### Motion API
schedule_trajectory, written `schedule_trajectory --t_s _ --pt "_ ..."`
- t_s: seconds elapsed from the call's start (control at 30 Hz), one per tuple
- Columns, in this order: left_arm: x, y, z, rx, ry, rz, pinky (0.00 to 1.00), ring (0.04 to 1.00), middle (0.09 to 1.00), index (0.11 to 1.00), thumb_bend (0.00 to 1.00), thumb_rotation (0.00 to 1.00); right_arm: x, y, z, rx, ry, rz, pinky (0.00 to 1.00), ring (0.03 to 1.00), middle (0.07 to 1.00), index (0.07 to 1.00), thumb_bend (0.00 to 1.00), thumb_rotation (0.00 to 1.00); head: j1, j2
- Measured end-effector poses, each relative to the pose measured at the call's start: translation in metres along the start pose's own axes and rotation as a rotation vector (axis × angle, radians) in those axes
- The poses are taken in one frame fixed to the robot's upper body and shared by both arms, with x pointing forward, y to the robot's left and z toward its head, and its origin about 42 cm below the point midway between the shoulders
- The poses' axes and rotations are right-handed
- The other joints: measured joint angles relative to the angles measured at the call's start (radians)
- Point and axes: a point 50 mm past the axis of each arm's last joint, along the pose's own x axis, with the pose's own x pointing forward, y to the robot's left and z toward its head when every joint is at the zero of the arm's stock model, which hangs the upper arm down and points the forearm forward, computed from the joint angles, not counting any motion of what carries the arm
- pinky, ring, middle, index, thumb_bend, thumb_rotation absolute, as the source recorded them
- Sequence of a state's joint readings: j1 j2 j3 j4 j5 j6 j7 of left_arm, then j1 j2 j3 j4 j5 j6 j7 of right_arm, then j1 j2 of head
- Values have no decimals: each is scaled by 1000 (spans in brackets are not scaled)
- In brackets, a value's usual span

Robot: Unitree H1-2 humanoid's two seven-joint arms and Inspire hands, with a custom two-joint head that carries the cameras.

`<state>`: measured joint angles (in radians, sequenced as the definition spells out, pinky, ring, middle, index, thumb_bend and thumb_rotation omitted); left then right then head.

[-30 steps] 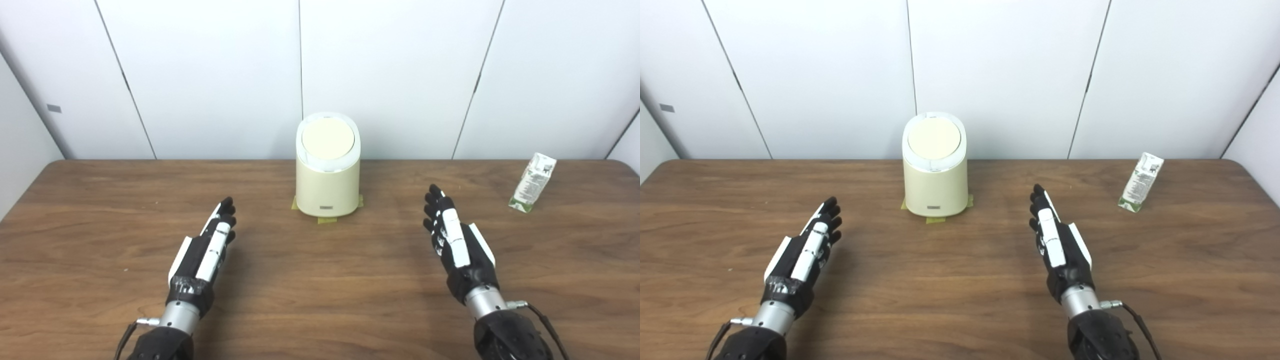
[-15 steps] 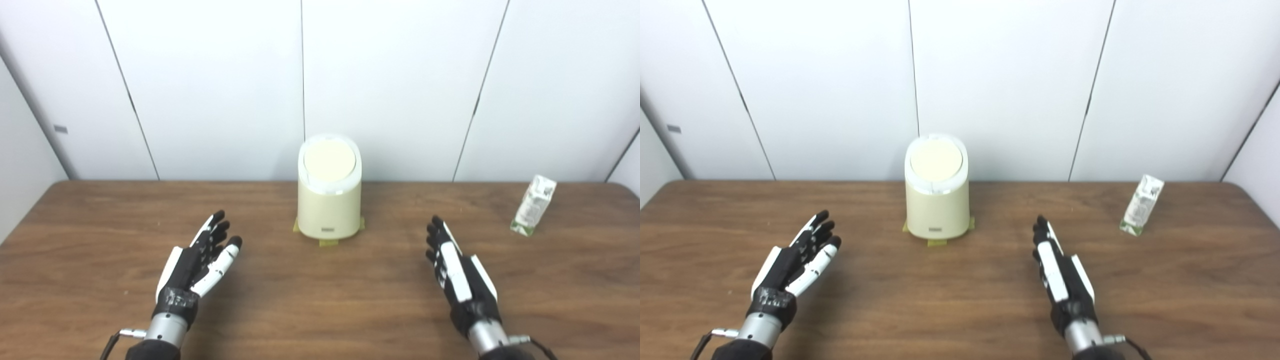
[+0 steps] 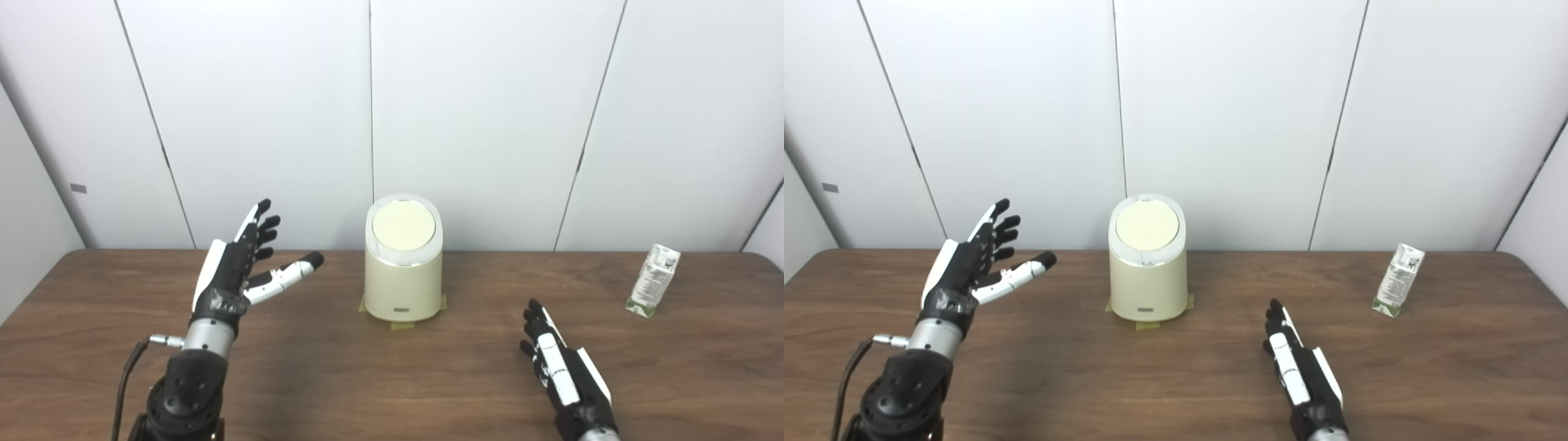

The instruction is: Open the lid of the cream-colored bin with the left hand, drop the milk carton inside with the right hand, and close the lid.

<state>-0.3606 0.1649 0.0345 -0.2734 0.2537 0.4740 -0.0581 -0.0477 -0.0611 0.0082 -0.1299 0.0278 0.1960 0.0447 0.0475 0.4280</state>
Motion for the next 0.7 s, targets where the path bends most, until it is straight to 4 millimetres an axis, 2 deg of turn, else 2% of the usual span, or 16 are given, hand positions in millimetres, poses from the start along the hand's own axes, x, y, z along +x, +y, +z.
schedule_trajectory --t_s 0.1,0.2,0.3,0.47,0.7 --pt "13 2 12 31 -23 0 849 911 946 1000 768 280 0 0 0 -2 0 0 972 1000 991 1000 628 942 3 -3" --pt "29 -3 18 61 -21 -25 821 908 955 1000 771 295 0 1 0 2 0 -1 973 997 988 1000 632 951 3 -5" --pt "52 -14 25 94 -7 -57 787 907 962 1000 793 315 1 1 -1 2 -1 0 975 991 987 1000 634 962 3 -3" --pt "81 -34 53 119 -39 -88 775 905 971 1000 801 249 1 4 0 4 -3 5 993 996 989 1000 646 979 8 2" --pt "109 -61 62 178 -14 -172 742 908 984 1000 824 225 1 7 0 2 -4 0 968 983 982 1000 652 981 9 8"
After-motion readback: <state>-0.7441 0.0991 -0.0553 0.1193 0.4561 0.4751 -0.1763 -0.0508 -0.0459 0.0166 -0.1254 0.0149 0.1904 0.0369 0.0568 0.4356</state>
